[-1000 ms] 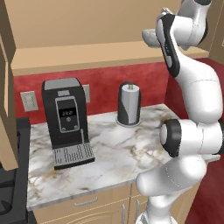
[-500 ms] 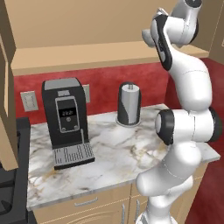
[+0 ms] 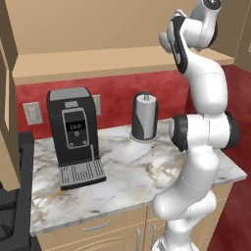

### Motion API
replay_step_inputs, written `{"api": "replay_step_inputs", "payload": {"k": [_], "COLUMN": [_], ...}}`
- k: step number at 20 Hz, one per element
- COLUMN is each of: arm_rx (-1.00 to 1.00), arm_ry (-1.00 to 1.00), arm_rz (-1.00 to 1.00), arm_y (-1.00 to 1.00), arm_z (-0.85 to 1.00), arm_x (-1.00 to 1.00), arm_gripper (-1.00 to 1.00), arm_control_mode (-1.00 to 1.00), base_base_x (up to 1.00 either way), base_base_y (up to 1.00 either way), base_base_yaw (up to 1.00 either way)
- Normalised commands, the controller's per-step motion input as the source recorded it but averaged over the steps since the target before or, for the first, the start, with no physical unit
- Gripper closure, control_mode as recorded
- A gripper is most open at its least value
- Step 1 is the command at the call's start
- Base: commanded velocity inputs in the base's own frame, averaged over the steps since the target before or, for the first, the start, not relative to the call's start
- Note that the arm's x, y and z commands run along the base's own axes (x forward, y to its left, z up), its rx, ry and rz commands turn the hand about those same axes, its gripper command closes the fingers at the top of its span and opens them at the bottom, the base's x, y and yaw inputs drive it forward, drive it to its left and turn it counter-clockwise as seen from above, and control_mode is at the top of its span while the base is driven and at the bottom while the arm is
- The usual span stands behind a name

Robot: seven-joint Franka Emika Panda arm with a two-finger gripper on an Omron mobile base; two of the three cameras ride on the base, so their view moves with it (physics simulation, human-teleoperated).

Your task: Take the smaller bowl and place it next to the appetizer plate on the dining counter , and place the larger bowl next to the plate with cooked food.

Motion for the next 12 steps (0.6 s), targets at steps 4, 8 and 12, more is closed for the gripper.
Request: {"api": "replay_step_inputs", "payload": {"k": [4,8,12], "arm_rx": [0.00,0.00,0.00], "arm_ry": [0.01,0.05,0.15], "arm_rz": [0.00,0.00,0.00], "arm_y": [-0.08,-0.03,0.00], "arm_z": [0.00,-0.02,-0.20], "arm_x": [0.37,0.17,0.00], "arm_gripper": [-1.00,-1.00,1.00], "arm_control_mode": [-1.00,-1.00,-1.00], "base_base_x": [0.00,0.00,0.00], "base_base_y": [0.00,0.00,0.00], "base_base_yaw": [0.00,0.00,0.00]}}
